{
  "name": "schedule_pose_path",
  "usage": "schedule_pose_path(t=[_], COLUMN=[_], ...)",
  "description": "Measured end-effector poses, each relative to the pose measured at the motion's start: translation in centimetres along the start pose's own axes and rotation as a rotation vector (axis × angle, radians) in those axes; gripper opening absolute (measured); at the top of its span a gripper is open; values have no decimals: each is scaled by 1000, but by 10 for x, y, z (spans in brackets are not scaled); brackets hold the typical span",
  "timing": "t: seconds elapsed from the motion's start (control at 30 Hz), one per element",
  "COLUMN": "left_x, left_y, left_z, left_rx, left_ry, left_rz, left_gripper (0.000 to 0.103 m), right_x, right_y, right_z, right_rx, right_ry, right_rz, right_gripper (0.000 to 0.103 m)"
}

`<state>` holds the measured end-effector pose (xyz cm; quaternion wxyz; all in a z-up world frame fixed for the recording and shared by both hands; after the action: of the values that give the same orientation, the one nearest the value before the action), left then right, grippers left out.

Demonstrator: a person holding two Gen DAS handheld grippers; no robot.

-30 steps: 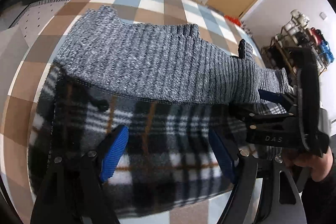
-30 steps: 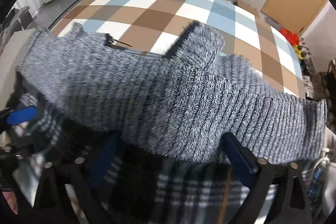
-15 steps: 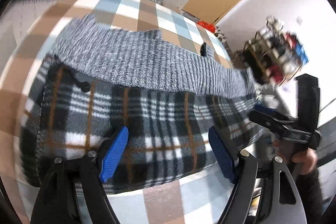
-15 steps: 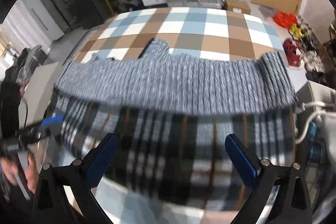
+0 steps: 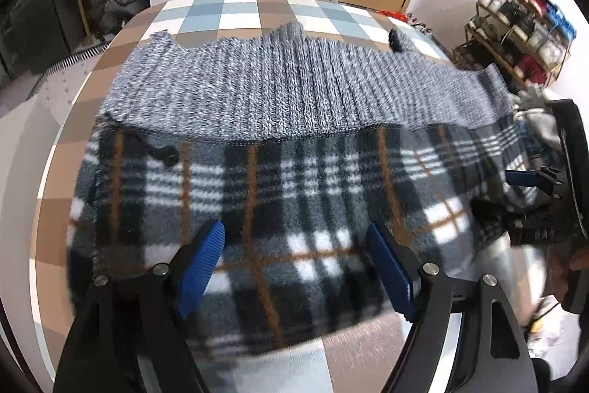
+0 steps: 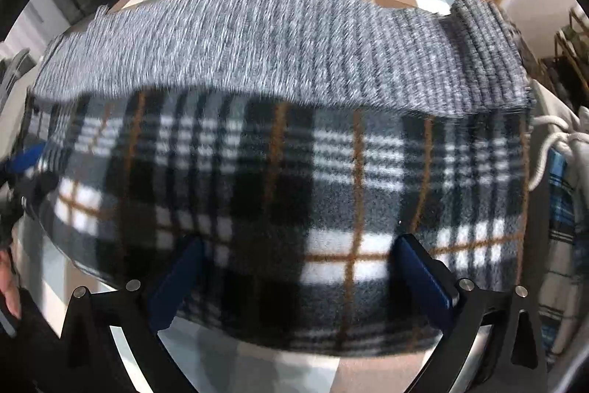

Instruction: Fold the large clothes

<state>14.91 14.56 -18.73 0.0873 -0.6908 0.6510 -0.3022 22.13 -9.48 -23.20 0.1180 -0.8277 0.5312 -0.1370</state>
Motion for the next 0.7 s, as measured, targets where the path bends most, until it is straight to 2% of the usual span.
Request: schedule_pose_path(t=[0.1, 0.13, 0.23, 0.3, 0.37, 0.47, 0.57, 0.63, 0.7], left_x=[-8, -9, -23, -35, -41, -43, -38, -37, -30], left_y=[11, 16, 20, 19, 18, 16, 15, 14, 11], left_z=[-24, -29, -25, -17, -9, 0, 3, -5, -21], left_rx=[56, 63, 56, 34, 11, -12, -22, -3, 55], left_ry=[10, -5, -75, -43, -21, -39, -63, -72, -58], left_rz=[-2, 6, -5, -52, -84, -73, -51, -74, -93], left_gripper=[76, 76, 76, 76, 76, 83, 86, 86, 86], right_x=[-17, -28, -76, -103, -110, -113, -108, -88, -48], right_y=[-16, -16, -17, -18, -16, -19, -19, -23, -27], right_z=[-35, -39, -38, -20, -2, 4, 0, -11, -24], right_rx=[107, 108, 125, 95, 71, 74, 35, 40, 95], right_ry=[-180, -195, -153, -120, -75, -51, -99, -176, -149], right_rz=[59, 34, -104, -168, -166, -154, -144, -123, -56], right_gripper=[103, 103, 103, 103, 103, 103, 103, 103, 103])
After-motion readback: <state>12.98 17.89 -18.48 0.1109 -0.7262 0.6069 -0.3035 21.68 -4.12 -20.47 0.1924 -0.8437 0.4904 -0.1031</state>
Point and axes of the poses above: each gripper's, at about its wrist camera, not at the fingertips, and z roughly the way its jaws point, x to its right, y to its underside, the point moved 3 cm from there along z, roughly the way its jaws point, and after that the axes turned 6 degrees about y, right-handed, at the moved point
